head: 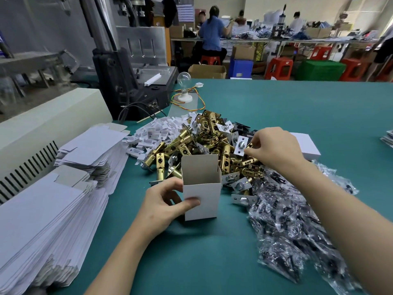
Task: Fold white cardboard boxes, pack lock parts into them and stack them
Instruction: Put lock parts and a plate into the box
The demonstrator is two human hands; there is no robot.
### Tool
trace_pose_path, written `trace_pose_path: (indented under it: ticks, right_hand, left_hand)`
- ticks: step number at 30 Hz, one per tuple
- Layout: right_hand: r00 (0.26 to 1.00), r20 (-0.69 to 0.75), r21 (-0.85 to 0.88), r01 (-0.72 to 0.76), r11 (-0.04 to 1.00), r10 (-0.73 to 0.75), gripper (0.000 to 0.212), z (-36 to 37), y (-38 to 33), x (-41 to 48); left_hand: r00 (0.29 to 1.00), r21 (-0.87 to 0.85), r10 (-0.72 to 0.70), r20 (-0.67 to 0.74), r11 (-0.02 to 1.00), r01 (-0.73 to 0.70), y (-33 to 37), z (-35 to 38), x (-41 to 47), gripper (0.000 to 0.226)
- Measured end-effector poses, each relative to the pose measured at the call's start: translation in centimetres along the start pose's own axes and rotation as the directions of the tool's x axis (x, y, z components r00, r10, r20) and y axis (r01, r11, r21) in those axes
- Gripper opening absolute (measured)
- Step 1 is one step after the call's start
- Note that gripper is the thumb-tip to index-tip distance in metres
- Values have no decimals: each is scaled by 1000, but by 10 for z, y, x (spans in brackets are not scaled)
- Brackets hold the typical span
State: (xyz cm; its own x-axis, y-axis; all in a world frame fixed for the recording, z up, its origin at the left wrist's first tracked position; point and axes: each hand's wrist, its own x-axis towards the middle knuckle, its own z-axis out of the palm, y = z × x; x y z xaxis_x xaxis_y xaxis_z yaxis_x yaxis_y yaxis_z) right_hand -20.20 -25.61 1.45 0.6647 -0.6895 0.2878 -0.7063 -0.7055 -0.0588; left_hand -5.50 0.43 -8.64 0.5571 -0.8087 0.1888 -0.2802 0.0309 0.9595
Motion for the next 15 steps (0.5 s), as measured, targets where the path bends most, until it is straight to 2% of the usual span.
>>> trace_pose_path:
  ticks: [6, 11, 15]
  right_hand:
    - [992, -74, -147, 94, 985, -105, 33, 4, -4, 5]
    - [986, -80, -174, 130, 976, -146, 26, -1, -3, 8]
    - [960, -207, -144, 161, 976, -189, 20, -9, 0, 8]
  left_hand:
    - [1000, -9, 19, 5, 1000, -19, 1, 0, -1, 55]
    - [1000, -11, 28, 11, 1000, -28, 2, 0, -2, 55]
    - [999, -2, 33, 15, 999, -33, 2, 1, -2, 53]
